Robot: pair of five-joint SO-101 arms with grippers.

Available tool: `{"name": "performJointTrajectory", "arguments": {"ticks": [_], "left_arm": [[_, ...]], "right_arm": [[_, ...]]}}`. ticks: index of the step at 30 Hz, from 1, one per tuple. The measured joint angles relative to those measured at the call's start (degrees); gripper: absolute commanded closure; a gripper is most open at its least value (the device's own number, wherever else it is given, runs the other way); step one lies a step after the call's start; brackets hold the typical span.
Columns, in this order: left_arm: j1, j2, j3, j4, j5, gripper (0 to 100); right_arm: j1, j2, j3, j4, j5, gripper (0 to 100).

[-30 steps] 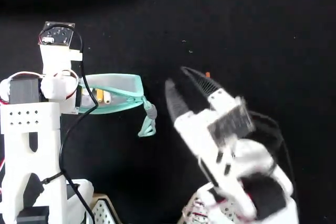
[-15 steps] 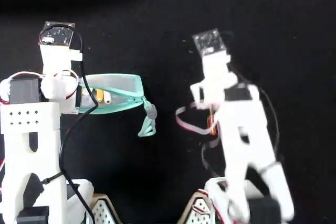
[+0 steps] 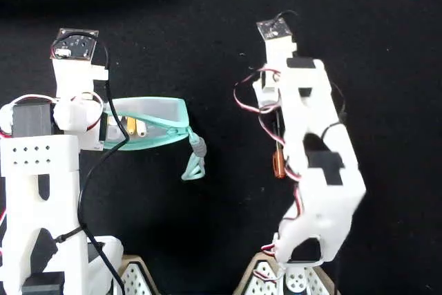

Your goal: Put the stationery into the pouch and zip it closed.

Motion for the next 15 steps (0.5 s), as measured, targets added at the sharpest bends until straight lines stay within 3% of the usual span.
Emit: {"name": "performJointTrajectory", "arguments": {"ticks": [9, 13, 15], "left_arm": [[0.00, 0.00, 0.00, 0.00, 0.00, 97], [0.00, 0.00, 0.00, 0.00, 0.00, 97], [0.00, 0.00, 0.00, 0.00, 0.00, 97]], "right_arm": [[0.00, 12.22, -15.30, 12.31, 0.44, 82.5], [0.18, 17.41, -23.91, 18.81, 3.78, 97.5], [0.53, 19.96, -28.13, 20.92, 4.57, 97.7]]}}
